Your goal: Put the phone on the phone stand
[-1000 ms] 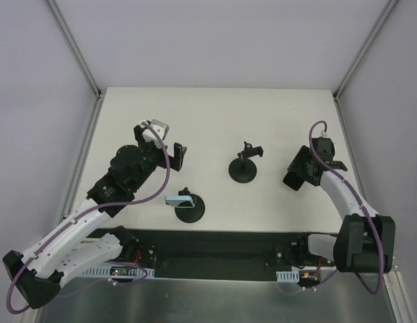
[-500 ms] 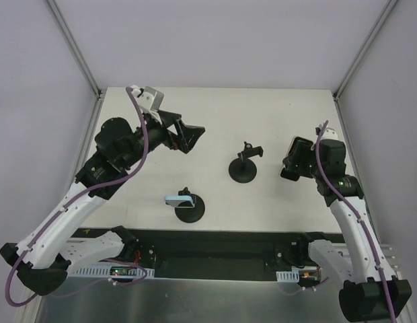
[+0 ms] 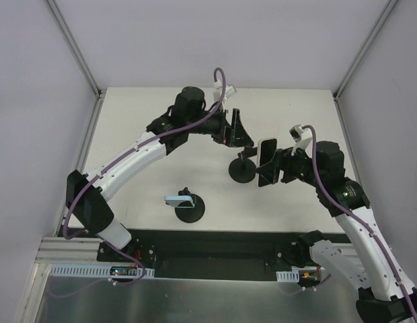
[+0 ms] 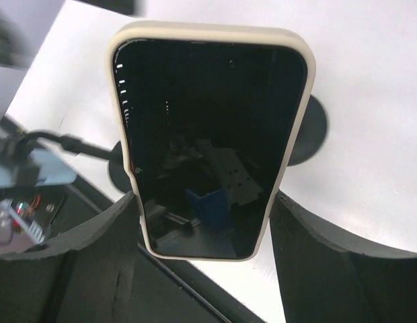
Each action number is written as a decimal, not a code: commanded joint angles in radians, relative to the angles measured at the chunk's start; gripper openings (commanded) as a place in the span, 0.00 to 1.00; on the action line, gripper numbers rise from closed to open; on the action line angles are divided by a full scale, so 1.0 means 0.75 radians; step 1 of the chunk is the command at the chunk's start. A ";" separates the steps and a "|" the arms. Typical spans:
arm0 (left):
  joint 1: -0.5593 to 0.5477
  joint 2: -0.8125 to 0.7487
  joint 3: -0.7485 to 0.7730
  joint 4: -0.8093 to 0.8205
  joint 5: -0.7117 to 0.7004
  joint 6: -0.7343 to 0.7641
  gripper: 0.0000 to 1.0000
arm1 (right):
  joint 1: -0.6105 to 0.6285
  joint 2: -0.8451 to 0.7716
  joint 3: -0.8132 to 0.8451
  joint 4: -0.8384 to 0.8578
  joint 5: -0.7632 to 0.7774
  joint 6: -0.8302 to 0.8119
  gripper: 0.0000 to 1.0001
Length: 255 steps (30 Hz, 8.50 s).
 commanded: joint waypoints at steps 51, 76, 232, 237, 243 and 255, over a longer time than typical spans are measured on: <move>-0.210 -0.126 0.063 -0.320 0.074 0.534 0.00 | 0.570 -0.128 -0.084 0.124 0.364 -0.178 0.82; -0.210 -0.353 -0.207 0.014 0.437 0.446 0.54 | 0.493 -0.244 -0.434 0.883 -0.382 -0.004 0.00; -0.161 -0.010 -0.428 0.216 -1.370 0.822 0.00 | 0.664 0.244 -0.217 0.834 1.283 -0.115 0.00; -0.149 0.070 -0.363 0.163 -1.435 0.678 0.00 | 0.963 0.287 -0.250 0.904 1.947 0.035 0.00; -0.108 0.144 -0.287 0.149 -1.298 0.659 0.00 | 1.240 0.406 -0.164 0.959 2.142 0.041 0.00; -0.108 -0.025 -0.428 0.259 -0.701 0.846 0.00 | 1.042 0.114 -0.168 0.403 1.589 0.053 0.46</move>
